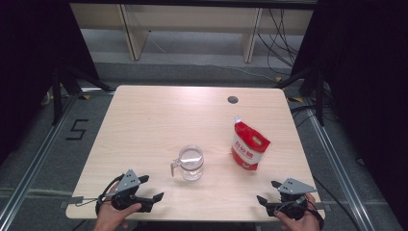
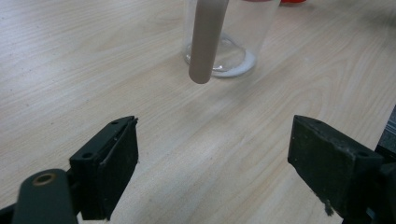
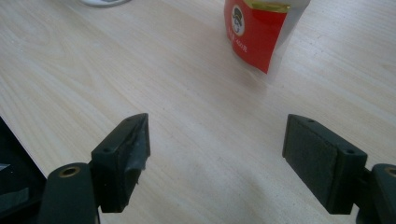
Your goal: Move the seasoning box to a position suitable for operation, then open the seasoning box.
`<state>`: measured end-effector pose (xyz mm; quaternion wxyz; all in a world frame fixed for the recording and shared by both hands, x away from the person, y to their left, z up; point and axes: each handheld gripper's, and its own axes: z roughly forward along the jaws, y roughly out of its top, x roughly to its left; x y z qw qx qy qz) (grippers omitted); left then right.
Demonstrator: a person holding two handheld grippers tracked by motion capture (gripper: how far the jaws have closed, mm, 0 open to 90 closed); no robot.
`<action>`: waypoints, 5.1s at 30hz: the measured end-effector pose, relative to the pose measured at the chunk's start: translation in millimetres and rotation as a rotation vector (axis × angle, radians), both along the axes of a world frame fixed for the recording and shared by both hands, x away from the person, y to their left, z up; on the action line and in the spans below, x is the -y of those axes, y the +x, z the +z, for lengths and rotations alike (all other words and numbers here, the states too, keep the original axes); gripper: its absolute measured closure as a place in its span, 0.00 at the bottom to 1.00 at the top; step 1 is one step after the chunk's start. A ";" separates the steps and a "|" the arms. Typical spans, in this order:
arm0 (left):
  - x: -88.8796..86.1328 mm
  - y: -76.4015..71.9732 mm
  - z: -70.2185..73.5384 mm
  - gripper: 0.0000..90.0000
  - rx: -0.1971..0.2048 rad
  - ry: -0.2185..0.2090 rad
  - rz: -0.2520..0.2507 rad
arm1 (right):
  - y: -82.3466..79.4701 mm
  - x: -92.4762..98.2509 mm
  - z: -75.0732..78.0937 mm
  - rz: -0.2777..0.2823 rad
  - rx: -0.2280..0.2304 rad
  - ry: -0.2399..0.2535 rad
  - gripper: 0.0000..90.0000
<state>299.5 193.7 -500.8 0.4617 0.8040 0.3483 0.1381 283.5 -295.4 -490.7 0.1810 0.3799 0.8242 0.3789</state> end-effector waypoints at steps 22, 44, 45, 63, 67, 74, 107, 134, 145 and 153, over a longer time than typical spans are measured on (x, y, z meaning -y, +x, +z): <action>27.2 20.9 18.5 0.34 0.101 -0.010 0.008 | 0.4 -2.3 -1.8 -0.019 -0.008 0.022 0.22; 57.5 44.6 13.2 0.80 0.197 0.048 0.020 | 3.3 -5.3 -4.4 0.044 -0.012 0.015 0.24; 57.3 44.3 13.9 0.80 0.202 0.065 0.018 | 3.2 -5.3 -4.4 0.045 -0.013 0.017 0.24; 57.3 43.2 12.1 0.81 0.194 0.012 -0.011 | 3.5 -5.3 -4.8 0.046 -0.014 0.023 0.25; 56.3 41.3 8.6 0.81 0.191 -0.015 -0.063 | 2.9 -4.6 -3.9 0.046 0.008 0.006 0.26; 59.4 37.5 6.6 0.81 0.175 -0.052 -0.145 | 3.2 -5.3 -4.5 0.051 -0.002 0.009 0.26; 63.3 31.3 9.0 0.80 0.169 -0.039 -0.300 | 2.2 -6.1 -4.6 0.062 -0.009 0.016 0.27; 51.2 6.8 41.6 0.40 0.098 -0.109 -0.178 | 6.4 -7.3 -5.0 0.087 0.014 0.001 0.27; 51.1 9.1 48.8 0.76 0.150 -0.160 -0.163 | 6.9 -10.8 -4.8 0.094 0.012 0.001 0.26; 60.0 10.7 54.6 0.97 0.154 -0.175 -0.133 | 7.0 -11.6 -4.0 0.087 0.008 0.013 0.27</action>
